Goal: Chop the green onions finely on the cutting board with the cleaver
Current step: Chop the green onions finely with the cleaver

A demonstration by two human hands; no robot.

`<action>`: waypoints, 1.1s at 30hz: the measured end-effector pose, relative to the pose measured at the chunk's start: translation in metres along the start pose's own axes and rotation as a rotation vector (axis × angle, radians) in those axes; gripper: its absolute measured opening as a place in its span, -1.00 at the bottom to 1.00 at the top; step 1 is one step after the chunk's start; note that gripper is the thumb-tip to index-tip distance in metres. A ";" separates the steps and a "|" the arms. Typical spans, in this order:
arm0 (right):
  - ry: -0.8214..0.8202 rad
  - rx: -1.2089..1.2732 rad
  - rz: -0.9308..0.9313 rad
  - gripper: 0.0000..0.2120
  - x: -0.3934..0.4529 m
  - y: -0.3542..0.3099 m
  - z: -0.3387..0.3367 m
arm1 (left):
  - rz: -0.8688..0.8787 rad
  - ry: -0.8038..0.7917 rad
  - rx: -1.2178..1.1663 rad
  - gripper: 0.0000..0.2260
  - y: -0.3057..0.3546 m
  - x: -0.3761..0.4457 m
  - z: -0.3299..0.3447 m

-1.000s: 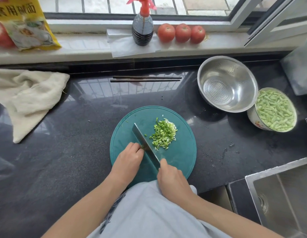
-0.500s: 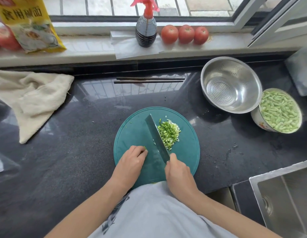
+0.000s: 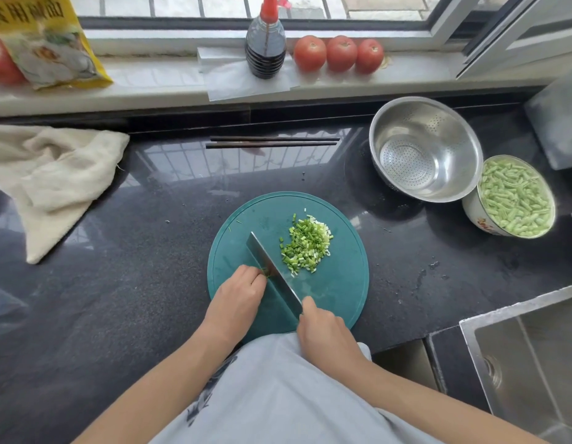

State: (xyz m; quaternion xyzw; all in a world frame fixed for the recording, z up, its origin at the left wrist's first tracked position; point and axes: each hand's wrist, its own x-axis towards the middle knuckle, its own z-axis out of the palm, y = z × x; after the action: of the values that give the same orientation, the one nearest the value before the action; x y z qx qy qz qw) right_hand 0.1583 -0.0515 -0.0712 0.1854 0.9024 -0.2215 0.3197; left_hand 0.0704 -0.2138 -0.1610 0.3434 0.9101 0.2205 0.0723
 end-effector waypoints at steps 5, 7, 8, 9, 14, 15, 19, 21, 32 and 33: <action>0.118 -0.003 -0.046 -0.91 0.030 -0.035 0.000 | 0.047 0.018 0.045 -0.84 -0.002 0.005 -0.004; 0.180 0.032 -0.084 -0.89 0.037 -0.040 -0.002 | 0.034 0.008 0.052 -0.78 -0.002 0.002 -0.004; 0.201 0.041 -0.091 -0.88 0.036 -0.036 -0.002 | 0.028 -0.004 0.039 -0.75 -0.002 -0.001 -0.004; 0.213 0.040 -0.085 -0.87 0.032 -0.030 -0.002 | 0.023 -0.006 0.021 -0.73 -0.003 -0.003 -0.004; 0.172 0.059 -0.058 -0.88 0.008 -0.004 0.000 | 0.010 -0.010 -0.013 -0.69 -0.005 -0.004 -0.007; 0.150 0.056 -0.070 -0.88 0.007 -0.004 0.000 | 0.003 -0.011 -0.010 -0.70 -0.005 -0.004 -0.007; 0.088 0.033 -0.064 -0.85 0.005 -0.006 0.005 | 0.013 -0.016 0.021 -0.84 -0.006 -0.002 -0.006; 0.070 0.034 -0.044 -0.85 0.004 -0.008 0.006 | 0.022 -0.009 0.026 -0.82 -0.006 -0.002 -0.004; 0.217 0.029 -0.072 -0.89 0.039 -0.041 0.002 | -0.055 0.059 -0.039 -0.79 -0.008 -0.002 -0.009; 0.214 0.042 -0.057 -0.88 0.033 -0.032 0.003 | -0.082 0.071 -0.064 -0.83 -0.009 -0.004 -0.008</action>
State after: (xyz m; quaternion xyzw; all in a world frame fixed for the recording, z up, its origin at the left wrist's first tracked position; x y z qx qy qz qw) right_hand 0.1203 -0.0733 -0.0859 0.1888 0.9315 -0.2285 0.2110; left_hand 0.0657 -0.2248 -0.1575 0.2951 0.9179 0.2586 0.0599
